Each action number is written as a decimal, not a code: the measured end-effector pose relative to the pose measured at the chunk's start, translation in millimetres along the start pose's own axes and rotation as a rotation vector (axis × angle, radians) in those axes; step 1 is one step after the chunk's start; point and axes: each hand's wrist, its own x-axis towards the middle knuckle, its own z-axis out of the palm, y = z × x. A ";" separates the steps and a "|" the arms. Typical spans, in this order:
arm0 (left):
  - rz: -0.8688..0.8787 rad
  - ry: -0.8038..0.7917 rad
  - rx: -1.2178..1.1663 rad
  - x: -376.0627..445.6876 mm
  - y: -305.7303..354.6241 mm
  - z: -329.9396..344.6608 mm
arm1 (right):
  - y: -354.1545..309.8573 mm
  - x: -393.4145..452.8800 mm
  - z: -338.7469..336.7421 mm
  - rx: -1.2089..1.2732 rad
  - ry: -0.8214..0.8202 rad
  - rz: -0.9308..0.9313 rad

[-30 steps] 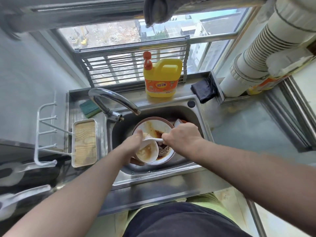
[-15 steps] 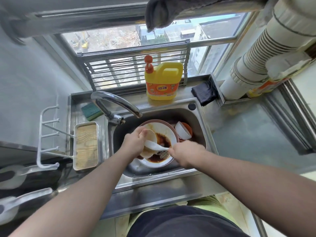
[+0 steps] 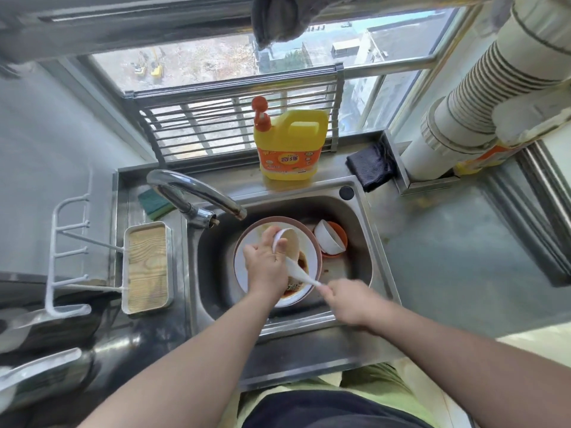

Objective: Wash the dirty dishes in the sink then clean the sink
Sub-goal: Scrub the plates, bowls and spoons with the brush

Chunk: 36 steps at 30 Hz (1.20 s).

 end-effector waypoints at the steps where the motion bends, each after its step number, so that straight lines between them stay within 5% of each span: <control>1: -0.006 -0.009 0.005 4.7 5.0 8.5 | 9.0 -2.4 8.1 0.267 -0.077 0.056; 8: -0.223 -0.085 -0.147 67.9 59.4 84.8 | 86.1 -1.3 0.5 0.915 0.145 0.282; 13: -0.274 -0.248 0.000 84.1 50.2 125.0 | 108.1 14.2 -19.4 0.894 0.158 0.258; 19: -0.199 -0.274 0.496 93.1 23.5 143.7 | 116.2 26.0 -19.6 0.851 0.144 0.248; 24: -0.183 -0.182 0.382 88.4 10.0 108.4 | 110.9 33.3 -9.3 0.850 0.074 0.213; 29: -0.170 0.107 0.572 65.6 -48.6 6.0 | 88.1 44.8 4.0 0.828 -0.014 0.134; 36: -0.138 0.021 0.693 76.9 -73.4 -32.1 | 56.7 67.6 26.8 0.771 0.054 0.124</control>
